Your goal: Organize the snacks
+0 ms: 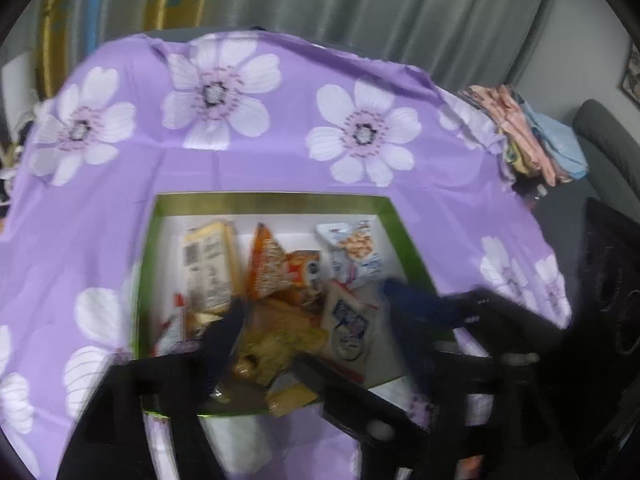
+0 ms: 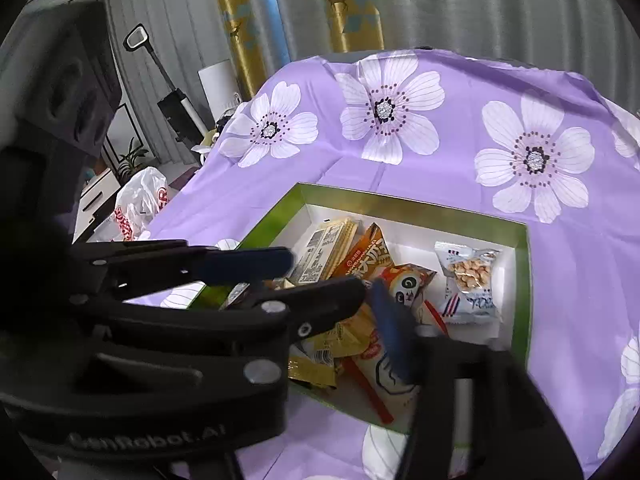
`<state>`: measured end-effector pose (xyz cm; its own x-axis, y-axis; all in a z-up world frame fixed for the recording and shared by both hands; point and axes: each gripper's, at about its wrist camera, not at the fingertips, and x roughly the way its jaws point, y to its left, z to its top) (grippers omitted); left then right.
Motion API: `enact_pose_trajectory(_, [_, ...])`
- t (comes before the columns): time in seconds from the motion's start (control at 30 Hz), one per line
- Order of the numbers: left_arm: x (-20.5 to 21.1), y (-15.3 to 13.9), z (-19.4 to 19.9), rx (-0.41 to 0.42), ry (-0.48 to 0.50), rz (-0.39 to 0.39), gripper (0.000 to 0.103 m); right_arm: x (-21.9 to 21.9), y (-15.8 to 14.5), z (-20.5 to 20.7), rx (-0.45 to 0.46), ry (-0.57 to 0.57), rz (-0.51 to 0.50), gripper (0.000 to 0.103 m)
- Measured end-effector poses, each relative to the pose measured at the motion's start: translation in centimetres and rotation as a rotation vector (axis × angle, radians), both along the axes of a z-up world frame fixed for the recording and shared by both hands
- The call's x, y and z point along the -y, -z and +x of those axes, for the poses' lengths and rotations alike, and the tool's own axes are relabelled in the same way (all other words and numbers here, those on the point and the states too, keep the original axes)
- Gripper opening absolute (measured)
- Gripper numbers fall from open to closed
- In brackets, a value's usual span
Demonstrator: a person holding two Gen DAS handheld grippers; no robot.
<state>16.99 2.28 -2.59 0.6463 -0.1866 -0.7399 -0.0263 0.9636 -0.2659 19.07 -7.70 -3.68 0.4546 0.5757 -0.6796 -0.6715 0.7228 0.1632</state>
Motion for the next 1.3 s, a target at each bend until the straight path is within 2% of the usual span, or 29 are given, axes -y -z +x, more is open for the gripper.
enact_pose_trajectory(0.03, [-0.2,-0.6,-0.7,0.006,-0.014,0.015,0.097,0.2,-0.4,-0.4,0.014,0.010,-0.016,0.080])
enact_pose_trajectory(0.13, [-1.0,-2.3,-2.5,0.017,-0.052,0.034,0.098,0.8,-1.5,-1.6,0.025,0.013,-0.049,0.086])
enact_pose_trajectory(0.2, [-1.4,-3.5,-3.7,0.019,-0.080,0.051,0.098,1.5,-2.5,-2.6,0.045,0.035,-0.071,0.098])
enact_pose_trajectory(0.33, [-1.2,-5.6,-6.0,0.013,-0.140,0.178,0.098,2.5,-4.8,-4.1,0.067,0.055,-0.096,0.101])
enact_pose_trajectory(0.4, [-1.1,-6.5,-7.2,0.015,-0.151,0.200,0.098,3.0,-5.9,-4.8,0.075,0.065,-0.100,0.102])
enact_pose_trajectory(0.5, [-1.3,-7.8,-8.4,0.026,-0.138,0.168,0.098,3.6,-7.5,-5.6,0.092,0.070,-0.102,0.102])
enact_pose_trajectory(0.77, [-1.5,-10.9,-10.6,0.066,-0.197,0.206,0.098,4.4,-10.8,-7.9,0.165,0.080,-0.119,0.102])
enact_pose_trajectory(0.93, [-1.8,-11.5,-11.0,0.059,-0.210,0.187,0.098,4.6,-12.2,-8.7,0.192,0.082,-0.121,0.102])
enact_pose_trajectory(1.3, [-2.1,-12.6,-11.6,0.080,-0.234,0.196,0.098,4.6,-13.6,-9.5,0.223,0.084,-0.107,0.102])
